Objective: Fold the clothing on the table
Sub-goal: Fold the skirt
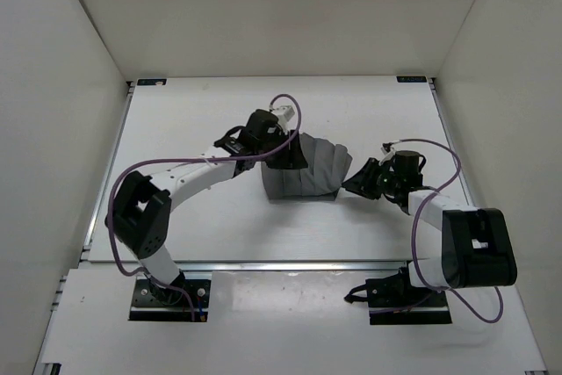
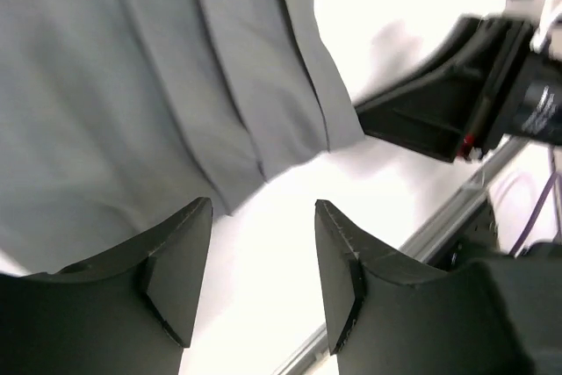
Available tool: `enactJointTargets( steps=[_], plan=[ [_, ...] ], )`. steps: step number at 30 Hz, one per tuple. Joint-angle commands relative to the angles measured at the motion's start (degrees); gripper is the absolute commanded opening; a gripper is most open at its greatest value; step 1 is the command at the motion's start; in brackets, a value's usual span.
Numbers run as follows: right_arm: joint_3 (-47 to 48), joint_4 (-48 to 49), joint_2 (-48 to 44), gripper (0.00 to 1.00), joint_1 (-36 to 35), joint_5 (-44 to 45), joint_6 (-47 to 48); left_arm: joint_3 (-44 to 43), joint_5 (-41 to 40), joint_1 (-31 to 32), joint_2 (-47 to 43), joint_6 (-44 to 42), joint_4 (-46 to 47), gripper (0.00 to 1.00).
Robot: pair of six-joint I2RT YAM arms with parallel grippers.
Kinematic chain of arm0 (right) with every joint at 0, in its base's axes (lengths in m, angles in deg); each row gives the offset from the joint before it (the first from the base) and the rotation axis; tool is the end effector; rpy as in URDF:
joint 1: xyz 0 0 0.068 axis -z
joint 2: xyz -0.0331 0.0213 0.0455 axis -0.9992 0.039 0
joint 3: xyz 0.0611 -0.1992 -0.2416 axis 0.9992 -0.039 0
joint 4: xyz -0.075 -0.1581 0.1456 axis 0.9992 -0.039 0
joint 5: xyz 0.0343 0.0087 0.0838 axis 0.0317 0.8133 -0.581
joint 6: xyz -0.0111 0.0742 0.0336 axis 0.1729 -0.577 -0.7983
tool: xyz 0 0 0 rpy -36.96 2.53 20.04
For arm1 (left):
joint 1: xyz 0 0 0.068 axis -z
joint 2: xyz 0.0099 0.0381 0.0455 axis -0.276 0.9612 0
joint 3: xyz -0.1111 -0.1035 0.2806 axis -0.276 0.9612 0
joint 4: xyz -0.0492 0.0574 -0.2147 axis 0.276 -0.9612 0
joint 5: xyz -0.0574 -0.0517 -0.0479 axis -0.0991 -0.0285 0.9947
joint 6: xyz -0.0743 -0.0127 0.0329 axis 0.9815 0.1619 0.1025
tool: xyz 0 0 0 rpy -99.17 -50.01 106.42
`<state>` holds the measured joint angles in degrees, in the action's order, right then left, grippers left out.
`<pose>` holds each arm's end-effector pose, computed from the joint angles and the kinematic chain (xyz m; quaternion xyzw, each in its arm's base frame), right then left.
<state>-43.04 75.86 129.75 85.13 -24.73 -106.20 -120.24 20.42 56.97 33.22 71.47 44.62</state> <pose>0.2331 0.0528 0.2059 0.1283 0.8698 0.3929 0.2694 0.2753 -0.2615 0.2830 0.1258 0.9010 -0.3245 0.2589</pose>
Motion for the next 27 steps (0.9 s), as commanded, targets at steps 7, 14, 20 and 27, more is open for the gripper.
enactJointTargets(
  steps=[7,14,20,27],
  plan=[
    [1.71,6.75,-3.04,0.01,-1.93,-2.33,0.72,11.2,-0.01,-2.72,4.82,-0.48,4.69,0.6],
    [3.74,0.99,2.23,0.0,-4.13,1.52,1.07,11.13,-0.36,-3.86,7.47,-1.54,4.96,0.58],
    [4.62,-8.53,-5.4,0.0,-1.5,10.94,4.41,11.83,4.91,-7.27,-2.26,0.29,6.63,0.6],
    [5.67,-11.16,-12.27,0.02,0.26,9.53,5.29,15.25,6.93,-12.19,-18.7,1.1,4.53,0.99]
  ],
)
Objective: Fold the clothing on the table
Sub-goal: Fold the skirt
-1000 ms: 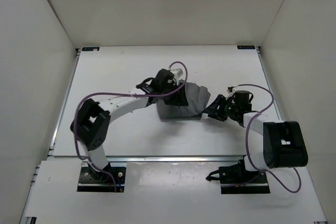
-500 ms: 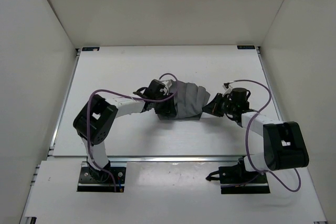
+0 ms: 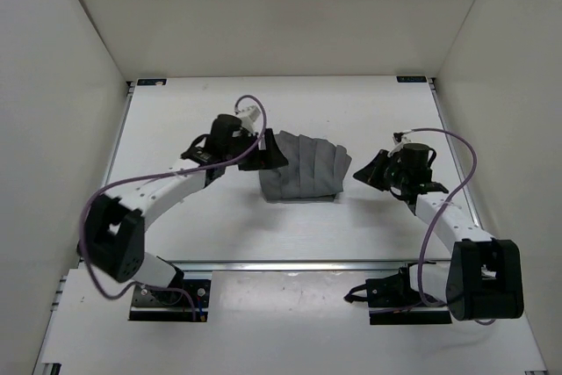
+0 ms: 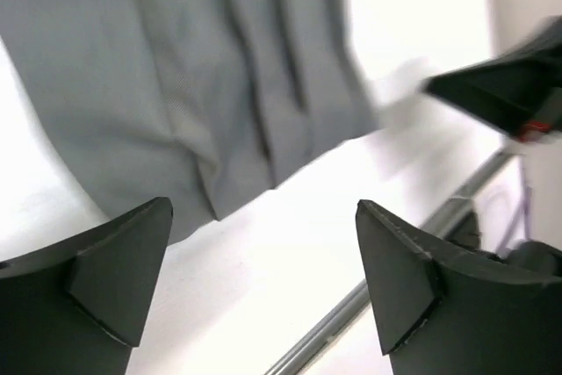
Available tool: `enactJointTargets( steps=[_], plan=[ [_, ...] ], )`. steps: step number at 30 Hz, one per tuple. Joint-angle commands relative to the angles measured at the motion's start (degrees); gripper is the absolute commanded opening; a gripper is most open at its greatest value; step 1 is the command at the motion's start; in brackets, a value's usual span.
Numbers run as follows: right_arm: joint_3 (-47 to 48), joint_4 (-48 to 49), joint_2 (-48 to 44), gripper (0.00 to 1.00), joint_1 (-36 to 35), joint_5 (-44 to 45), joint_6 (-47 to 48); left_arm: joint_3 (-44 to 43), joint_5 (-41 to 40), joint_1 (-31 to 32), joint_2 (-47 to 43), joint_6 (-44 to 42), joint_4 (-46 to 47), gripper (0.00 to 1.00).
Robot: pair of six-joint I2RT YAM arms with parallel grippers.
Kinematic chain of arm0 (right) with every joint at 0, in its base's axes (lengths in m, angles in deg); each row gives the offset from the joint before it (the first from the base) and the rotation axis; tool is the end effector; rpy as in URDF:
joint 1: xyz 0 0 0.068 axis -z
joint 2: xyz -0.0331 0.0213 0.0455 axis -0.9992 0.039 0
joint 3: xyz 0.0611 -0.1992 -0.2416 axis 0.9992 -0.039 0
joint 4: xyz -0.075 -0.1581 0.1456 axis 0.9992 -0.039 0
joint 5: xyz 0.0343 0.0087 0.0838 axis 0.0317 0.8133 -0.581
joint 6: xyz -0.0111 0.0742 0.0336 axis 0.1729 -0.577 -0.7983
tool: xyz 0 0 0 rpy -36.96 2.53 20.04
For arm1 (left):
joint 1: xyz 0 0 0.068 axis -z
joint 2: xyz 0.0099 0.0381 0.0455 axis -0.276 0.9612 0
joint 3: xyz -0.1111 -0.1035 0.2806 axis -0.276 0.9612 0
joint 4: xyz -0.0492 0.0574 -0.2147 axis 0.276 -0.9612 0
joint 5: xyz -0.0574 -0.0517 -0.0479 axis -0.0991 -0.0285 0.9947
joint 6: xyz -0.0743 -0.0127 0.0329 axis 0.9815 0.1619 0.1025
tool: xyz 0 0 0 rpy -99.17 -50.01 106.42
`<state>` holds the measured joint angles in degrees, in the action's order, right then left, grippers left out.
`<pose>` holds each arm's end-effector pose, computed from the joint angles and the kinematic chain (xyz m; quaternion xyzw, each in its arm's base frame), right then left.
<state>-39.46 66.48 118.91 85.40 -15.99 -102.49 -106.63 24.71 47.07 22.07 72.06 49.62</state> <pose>0.2146 0.0416 0.2428 0.1219 0.8690 0.3289 0.3490 0.2625 -0.1840 0.2816 0.0611 0.8950 -0.3395 0.2827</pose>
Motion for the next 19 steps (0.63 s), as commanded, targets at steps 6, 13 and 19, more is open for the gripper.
enactJointTargets(
  steps=[6,13,19],
  plan=[
    [4.63,-4.52,-2.83,0.04,-0.96,-4.22,5.27,4.81,3.28,-9.07,-18.01,-3.78,-10.65,0.99],
    [3.06,-6.63,-8.37,0.08,-2.81,-2.63,8.69,11.21,-4.03,-7.4,-30.59,-9.6,-18.06,0.99],
    [2.09,-9.35,-9.7,0.25,-3.51,-1.33,12.2,7.47,-8.65,-7.77,-32.19,-14.25,-27.01,0.99]
  ],
)
